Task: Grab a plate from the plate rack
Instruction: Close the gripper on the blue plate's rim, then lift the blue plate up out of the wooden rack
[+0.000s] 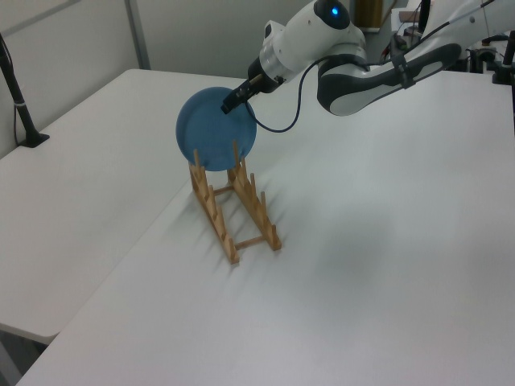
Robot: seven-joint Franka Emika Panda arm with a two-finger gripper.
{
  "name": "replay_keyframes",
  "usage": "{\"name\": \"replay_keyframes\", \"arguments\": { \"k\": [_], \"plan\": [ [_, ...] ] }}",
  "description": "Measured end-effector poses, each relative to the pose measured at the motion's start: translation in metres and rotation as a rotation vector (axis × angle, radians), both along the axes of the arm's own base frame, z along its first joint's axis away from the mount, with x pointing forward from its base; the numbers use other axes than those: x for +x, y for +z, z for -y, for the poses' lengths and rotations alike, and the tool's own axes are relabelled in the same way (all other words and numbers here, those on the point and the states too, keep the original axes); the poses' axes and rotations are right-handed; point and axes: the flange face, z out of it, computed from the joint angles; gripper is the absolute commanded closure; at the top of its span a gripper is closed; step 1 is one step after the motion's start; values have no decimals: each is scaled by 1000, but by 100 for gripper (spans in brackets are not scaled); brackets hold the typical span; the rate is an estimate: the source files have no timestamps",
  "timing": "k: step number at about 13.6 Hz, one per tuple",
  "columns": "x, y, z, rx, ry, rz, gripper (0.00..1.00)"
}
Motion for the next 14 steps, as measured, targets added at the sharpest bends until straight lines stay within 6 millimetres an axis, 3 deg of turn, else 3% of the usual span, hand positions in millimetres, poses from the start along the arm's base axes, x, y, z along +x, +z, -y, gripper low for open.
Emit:
{"name": "replay_keyframes", "arguments": {
  "k": [2,8,10,14],
  "plan": [
    [0,1,0,-15,6,5,100],
    [0,14,0,-18,8,28,100],
    [-2,35,1,-12,7,58,100],
    [-21,103,19,41,-43,119,100]
  ]
}}
